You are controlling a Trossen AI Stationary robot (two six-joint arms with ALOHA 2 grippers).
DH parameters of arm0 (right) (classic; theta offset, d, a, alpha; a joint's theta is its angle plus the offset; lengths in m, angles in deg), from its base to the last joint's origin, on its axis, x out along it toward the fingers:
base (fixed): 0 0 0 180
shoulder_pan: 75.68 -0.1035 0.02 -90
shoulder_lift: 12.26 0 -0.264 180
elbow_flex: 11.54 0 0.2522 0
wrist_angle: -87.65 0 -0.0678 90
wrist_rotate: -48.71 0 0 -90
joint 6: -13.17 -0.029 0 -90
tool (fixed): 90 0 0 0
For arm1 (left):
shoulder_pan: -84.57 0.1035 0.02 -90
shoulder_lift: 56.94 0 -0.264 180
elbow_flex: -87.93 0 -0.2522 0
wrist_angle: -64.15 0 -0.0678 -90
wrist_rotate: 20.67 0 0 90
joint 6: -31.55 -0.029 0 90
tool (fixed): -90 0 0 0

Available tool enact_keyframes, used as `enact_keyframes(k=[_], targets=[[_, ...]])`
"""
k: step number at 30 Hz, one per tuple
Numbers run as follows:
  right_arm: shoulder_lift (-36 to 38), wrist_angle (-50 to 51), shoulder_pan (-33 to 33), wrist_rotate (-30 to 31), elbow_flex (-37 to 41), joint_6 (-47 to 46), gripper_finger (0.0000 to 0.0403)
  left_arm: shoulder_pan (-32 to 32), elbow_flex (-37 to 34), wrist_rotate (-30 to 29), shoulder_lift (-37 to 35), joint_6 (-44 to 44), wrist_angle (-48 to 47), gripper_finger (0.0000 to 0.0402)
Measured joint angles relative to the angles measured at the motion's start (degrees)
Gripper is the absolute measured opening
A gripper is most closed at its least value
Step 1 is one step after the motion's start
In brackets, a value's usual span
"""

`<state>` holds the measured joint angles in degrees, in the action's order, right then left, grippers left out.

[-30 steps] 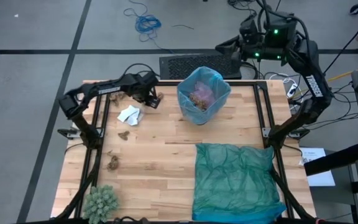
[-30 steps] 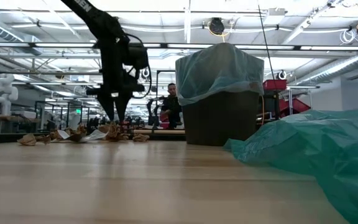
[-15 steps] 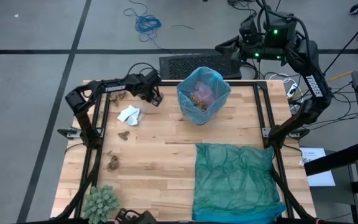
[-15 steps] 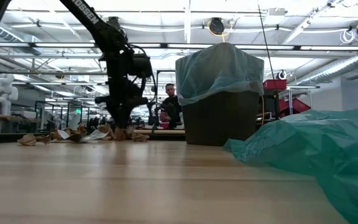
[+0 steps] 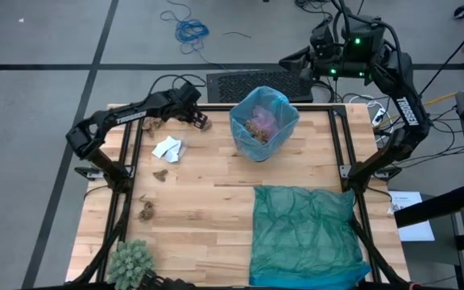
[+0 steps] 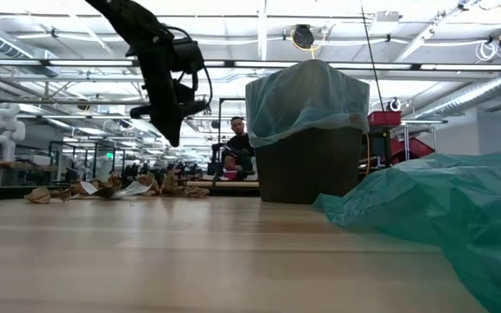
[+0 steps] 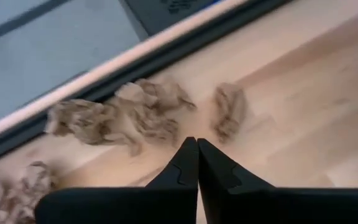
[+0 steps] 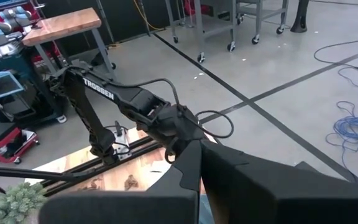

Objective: Place trash/remove bag and relplace
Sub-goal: Put the brown napkin into the black trash bin

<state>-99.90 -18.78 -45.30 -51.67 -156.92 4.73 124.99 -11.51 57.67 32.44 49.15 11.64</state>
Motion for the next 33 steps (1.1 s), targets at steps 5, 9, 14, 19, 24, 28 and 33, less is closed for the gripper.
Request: enact_keyframes(k=[5,9,14,19,24,28,33], targets=[[0.0,0.0,-0.01,-0.09,0.01,0.13,0.0,2.22,0.0,1.58,3.27,0.09,2.14,0.0044],[0.0,0.02,-0.01,-0.13,0.0,0.15,0.0,3.27,0.0,4.39,6.04,0.09,2.04,0.0087],[0.0,0.02,-0.01,-0.21,0.01,0.13,0.0,4.03,0.0,3.46,8.31,0.07,2.25,0.0141],[0.0,0.02,-0.01,-0.22,0.01,0.13,0.0,5.21,0.0,2.56,10.95,-0.17,2.43,0.0172],[0.0,0.02,-0.01,-0.22,-0.01,-0.39,0.0,5.77,0.0,2.98,14.45,-1.64,2.43,0.0175],[0.0,0.02,-0.01,-0.22,0.01,-0.56,0.0,5.58,0.0,1.67,15.66,-2.01,2.21,0.0142],[0.0,0.02,0.01,-0.22,0.01,-1.29,0.0,4.63,-0.02,2.89,12.97,-1.77,2.48,0.0019]])
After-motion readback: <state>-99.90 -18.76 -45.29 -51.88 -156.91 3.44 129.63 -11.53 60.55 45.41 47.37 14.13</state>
